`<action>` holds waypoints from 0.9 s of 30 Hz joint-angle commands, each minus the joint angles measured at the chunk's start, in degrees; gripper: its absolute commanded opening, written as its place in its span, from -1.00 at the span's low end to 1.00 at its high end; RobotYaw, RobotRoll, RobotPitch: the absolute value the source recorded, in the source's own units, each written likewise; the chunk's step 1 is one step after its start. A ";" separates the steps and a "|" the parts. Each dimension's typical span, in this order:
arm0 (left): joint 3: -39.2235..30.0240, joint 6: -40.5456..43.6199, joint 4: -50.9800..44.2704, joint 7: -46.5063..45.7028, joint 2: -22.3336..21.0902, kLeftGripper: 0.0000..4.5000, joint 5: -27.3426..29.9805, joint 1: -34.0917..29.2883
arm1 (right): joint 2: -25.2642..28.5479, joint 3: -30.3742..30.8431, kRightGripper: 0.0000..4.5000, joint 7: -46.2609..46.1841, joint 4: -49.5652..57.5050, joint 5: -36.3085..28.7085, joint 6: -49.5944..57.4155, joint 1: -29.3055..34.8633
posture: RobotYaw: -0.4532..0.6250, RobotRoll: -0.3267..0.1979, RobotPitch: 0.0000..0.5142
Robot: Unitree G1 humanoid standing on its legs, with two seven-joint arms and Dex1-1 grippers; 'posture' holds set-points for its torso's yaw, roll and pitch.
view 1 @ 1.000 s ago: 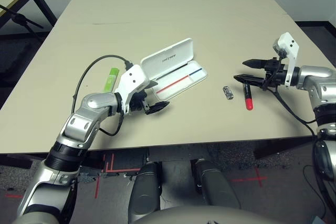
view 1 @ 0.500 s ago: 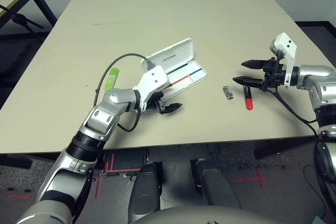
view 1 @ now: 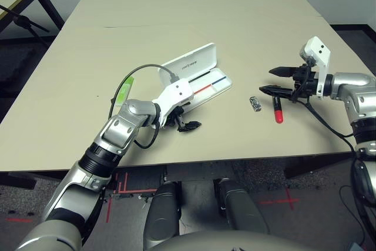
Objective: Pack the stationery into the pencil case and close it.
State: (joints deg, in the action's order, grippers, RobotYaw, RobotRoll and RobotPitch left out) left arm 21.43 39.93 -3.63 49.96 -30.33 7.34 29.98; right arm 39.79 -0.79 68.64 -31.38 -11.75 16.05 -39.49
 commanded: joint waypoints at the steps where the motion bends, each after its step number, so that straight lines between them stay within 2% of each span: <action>1: 0.71 0.87 0.34 1.07 -0.74 0.39 -0.49 0.54 | -0.17 0.10 1.00 -0.46 1.29 -0.12 -0.21 1.01 | -0.38 0.25 -0.54; 4: 0.40 1.49 0.46 1.67 -0.73 -0.17 -0.01 1.08 | -0.37 0.11 1.00 -0.82 1.81 -0.20 -0.14 1.45 | -0.39 0.25 -0.54; 9: 0.10 1.29 2.15 2.25 -0.61 -0.98 0.03 2.20 | -0.52 0.07 1.00 -1.28 2.39 -0.36 0.02 1.93 | -0.40 0.25 -0.55; 18: 0.11 -1.95 4.87 4.69 -1.52 -0.98 -1.13 4.29 | -0.51 0.12 1.00 -0.85 3.56 -0.76 0.82 2.75 | -0.41 0.25 -0.54; 27: 3.07 -8.80 -1.68 13.09 -9.05 -0.98 -2.99 2.66 | 1.41 1.24 1.00 4.74 7.28 -2.51 5.34 4.38 | -0.39 0.25 -0.52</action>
State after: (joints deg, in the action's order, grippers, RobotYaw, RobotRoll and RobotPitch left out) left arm 23.50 32.85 -3.13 61.32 -38.53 5.08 33.23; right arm 40.32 -0.53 72.14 -25.67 -13.45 20.41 -35.65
